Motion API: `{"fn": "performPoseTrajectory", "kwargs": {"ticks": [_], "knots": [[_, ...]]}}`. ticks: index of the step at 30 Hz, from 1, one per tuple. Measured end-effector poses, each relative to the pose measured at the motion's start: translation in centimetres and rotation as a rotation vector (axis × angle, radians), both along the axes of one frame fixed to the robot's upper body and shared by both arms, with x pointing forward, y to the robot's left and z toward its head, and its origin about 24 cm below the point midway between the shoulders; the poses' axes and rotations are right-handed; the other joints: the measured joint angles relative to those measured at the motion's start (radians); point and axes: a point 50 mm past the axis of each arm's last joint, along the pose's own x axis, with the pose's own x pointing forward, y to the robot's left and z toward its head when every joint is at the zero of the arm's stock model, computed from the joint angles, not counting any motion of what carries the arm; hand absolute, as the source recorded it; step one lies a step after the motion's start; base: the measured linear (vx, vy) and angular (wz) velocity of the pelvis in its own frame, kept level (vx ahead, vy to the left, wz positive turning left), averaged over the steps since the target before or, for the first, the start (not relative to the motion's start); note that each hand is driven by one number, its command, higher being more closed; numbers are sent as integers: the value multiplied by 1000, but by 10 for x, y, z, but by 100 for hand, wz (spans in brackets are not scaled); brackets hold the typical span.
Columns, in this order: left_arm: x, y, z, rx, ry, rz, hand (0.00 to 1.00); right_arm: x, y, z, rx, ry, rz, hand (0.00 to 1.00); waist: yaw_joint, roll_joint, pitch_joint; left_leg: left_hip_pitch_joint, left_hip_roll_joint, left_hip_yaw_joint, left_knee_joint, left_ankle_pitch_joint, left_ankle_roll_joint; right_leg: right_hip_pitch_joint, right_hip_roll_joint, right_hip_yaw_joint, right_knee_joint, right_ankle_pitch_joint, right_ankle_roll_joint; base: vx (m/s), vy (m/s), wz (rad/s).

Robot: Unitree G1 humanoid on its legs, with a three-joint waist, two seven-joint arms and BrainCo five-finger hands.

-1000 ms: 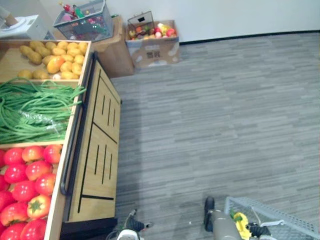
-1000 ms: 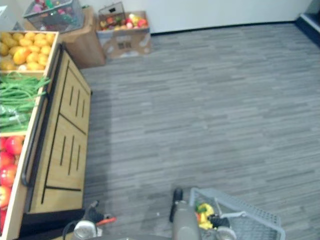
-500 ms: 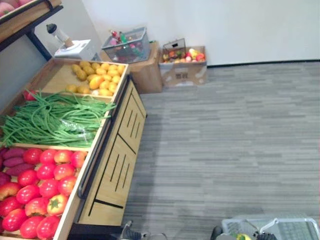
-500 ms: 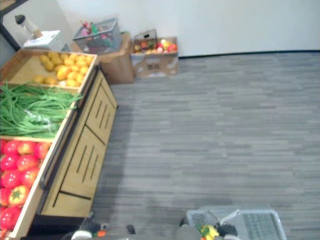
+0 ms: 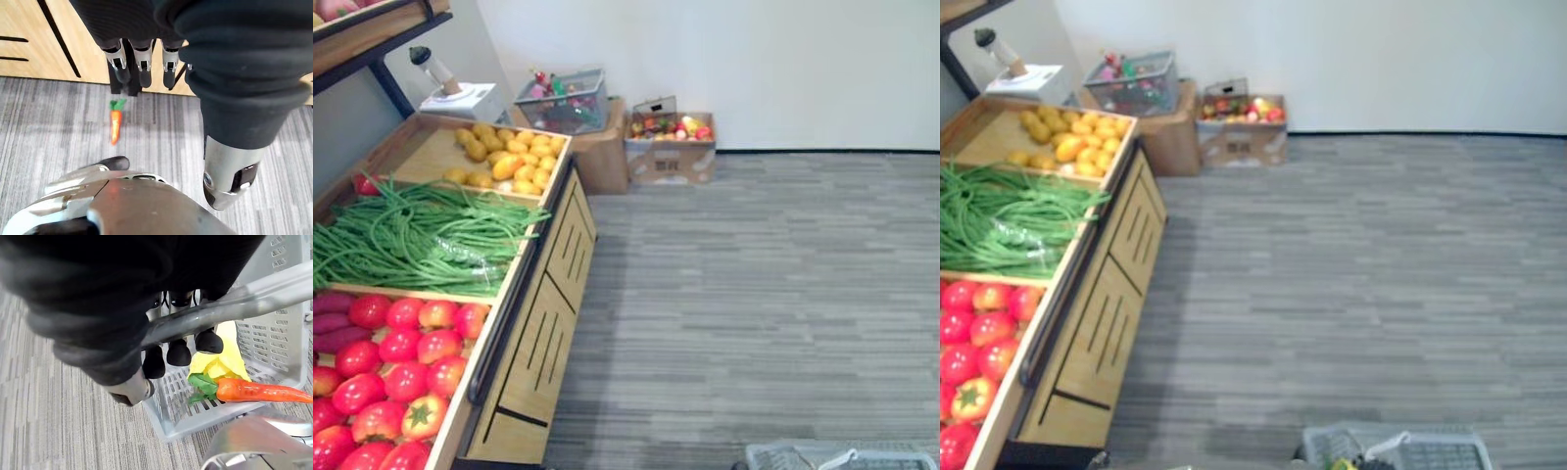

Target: Pick vegetable in the basket

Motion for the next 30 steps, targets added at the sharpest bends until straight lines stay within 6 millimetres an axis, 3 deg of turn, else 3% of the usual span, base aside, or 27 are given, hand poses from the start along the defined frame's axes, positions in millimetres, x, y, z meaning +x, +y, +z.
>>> {"fn": "performPoseTrajectory", "kwargs": {"ticks": [6,12,20,30], "knots": [[0,-2,-1,-31,-10,42,0,-6,7,-3,46,2,-33,100,0,0,1,8,2,-29,5,0,1,1,-9,-15,63,-38,-1,0,7,10],[-6,-3,-2,-57,2,93,0,-13,10,-5,69,11,-59,100,0,-7,1,-1,-6,-44,-3,8,7,0,-13,-24,44,-34,5,-55,3,5],[-24,-3,-5,-112,27,244,0,-31,16,-9,116,33,-232,100,-4,-16,-15,30,0,-16,-47,23,4,12,7,-4,0,-10,7,38,0,-9],[-28,-1,-5,-125,25,285,0,-47,31,-14,176,76,-356,100,-7,-29,-14,51,0,-18,-48,19,1,34,6,-7,-6,-10,8,-8,1,0]]}}
